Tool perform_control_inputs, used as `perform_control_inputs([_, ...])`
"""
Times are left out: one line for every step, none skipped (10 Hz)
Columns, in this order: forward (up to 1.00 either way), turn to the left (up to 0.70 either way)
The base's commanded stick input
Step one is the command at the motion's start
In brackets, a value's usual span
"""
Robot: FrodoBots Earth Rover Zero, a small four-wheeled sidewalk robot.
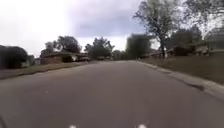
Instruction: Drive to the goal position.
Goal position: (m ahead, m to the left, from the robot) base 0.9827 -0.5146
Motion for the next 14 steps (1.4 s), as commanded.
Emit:
perform_control_inputs([0.7, -0.03])
perform_control_inputs([0.7, 0.0])
perform_control_inputs([0.7, 0.0])
perform_control_inputs([0.7, 0.0])
perform_control_inputs([0.7, 0.0])
perform_control_inputs([0.7, 0.0])
perform_control_inputs([0.7, 0.0])
perform_control_inputs([0.7, 0.0])
perform_control_inputs([0.7, 0.0])
perform_control_inputs([0.7, 0.0])
perform_control_inputs([0.7, 0.0])
perform_control_inputs([0.7, 0.0])
perform_control_inputs([0.7, 0.0])
perform_control_inputs([0.7, 0.0])
